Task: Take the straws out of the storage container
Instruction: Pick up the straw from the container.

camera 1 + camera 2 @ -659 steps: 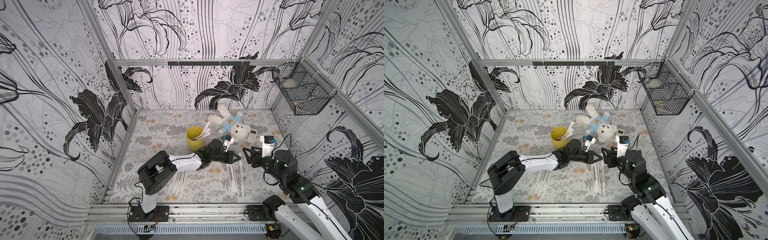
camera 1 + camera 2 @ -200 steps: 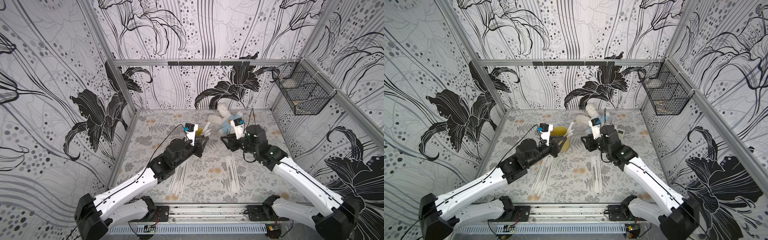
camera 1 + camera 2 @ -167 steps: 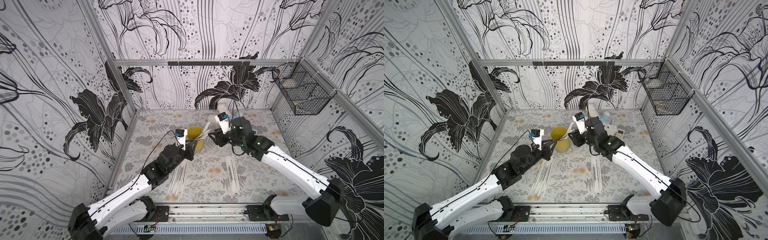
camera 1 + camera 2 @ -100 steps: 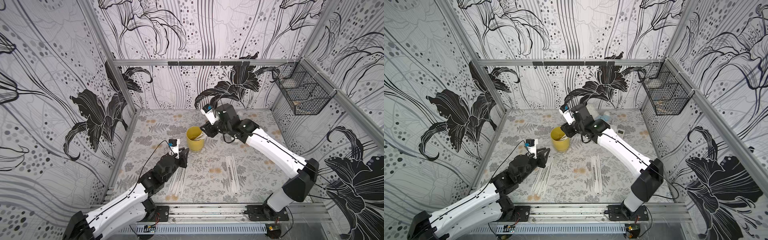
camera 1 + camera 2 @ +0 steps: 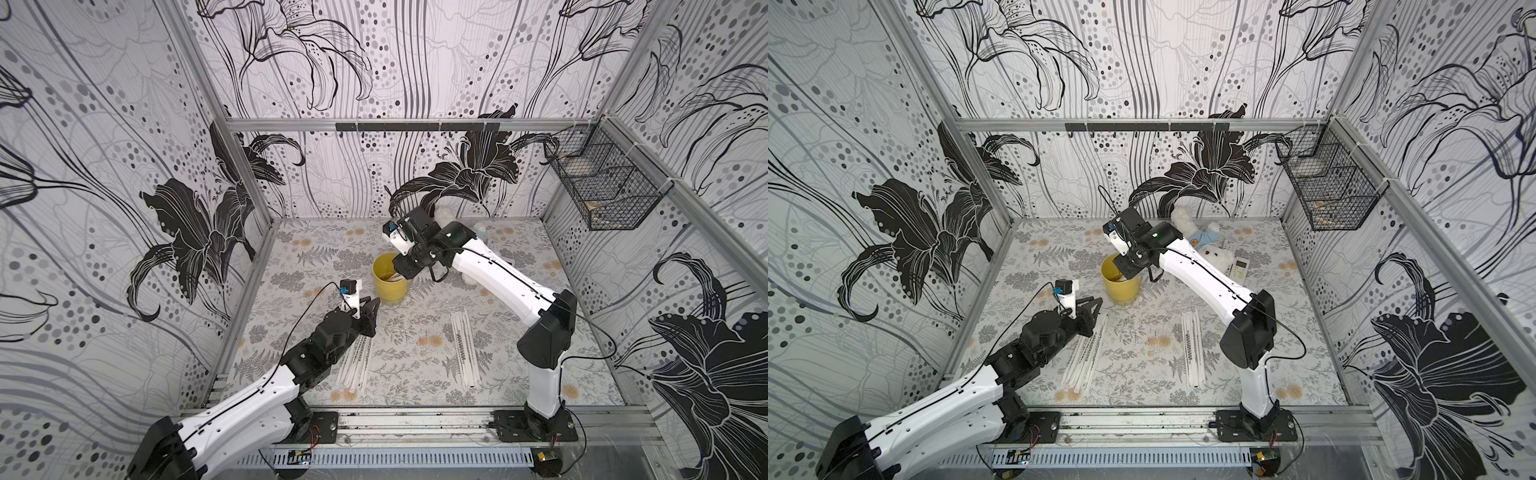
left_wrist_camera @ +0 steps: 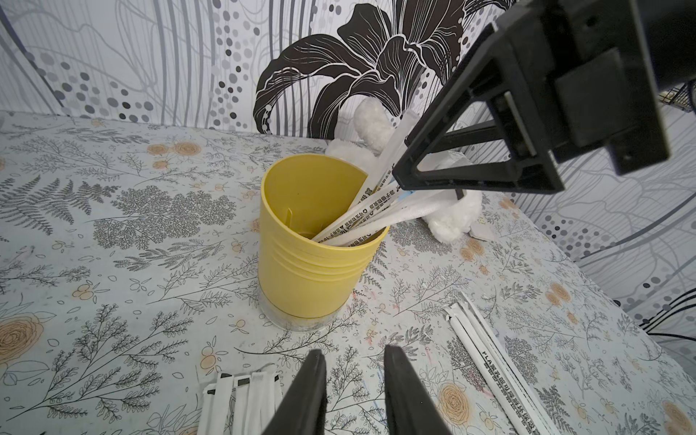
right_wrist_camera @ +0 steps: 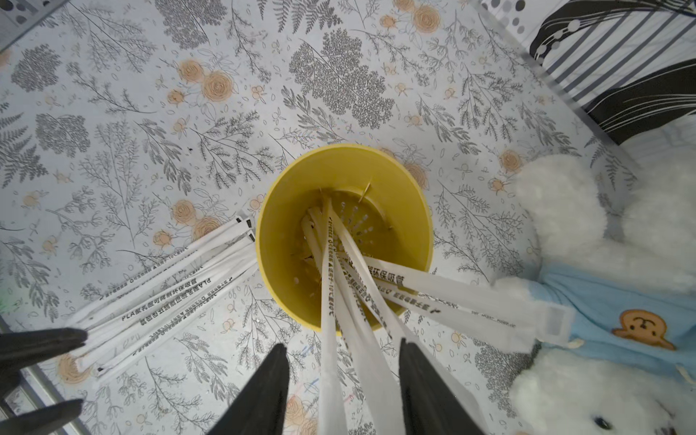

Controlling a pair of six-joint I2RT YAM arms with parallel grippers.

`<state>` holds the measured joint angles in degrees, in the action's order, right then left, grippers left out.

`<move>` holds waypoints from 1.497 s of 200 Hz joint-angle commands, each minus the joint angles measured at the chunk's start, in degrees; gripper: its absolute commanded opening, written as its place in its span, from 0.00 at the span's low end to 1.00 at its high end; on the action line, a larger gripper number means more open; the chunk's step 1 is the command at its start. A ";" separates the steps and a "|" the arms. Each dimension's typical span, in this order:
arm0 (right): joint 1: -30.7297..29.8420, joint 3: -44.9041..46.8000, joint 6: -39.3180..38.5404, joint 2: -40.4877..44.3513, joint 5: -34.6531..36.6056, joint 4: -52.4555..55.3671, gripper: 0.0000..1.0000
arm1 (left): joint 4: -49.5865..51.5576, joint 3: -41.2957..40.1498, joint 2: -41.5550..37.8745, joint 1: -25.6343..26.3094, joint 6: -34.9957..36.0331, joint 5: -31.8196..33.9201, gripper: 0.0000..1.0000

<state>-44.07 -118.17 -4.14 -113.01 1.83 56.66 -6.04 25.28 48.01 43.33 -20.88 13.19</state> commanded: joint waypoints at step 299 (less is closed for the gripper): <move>-1.98 -3.83 1.77 -6.20 0.99 9.08 0.33 | -1.66 -0.42 0.94 -0.44 1.79 -4.31 0.36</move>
<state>-45.63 -122.56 -3.64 -118.89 2.66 63.57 -6.61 25.23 49.10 43.27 -19.77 9.43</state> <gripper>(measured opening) 0.338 0.356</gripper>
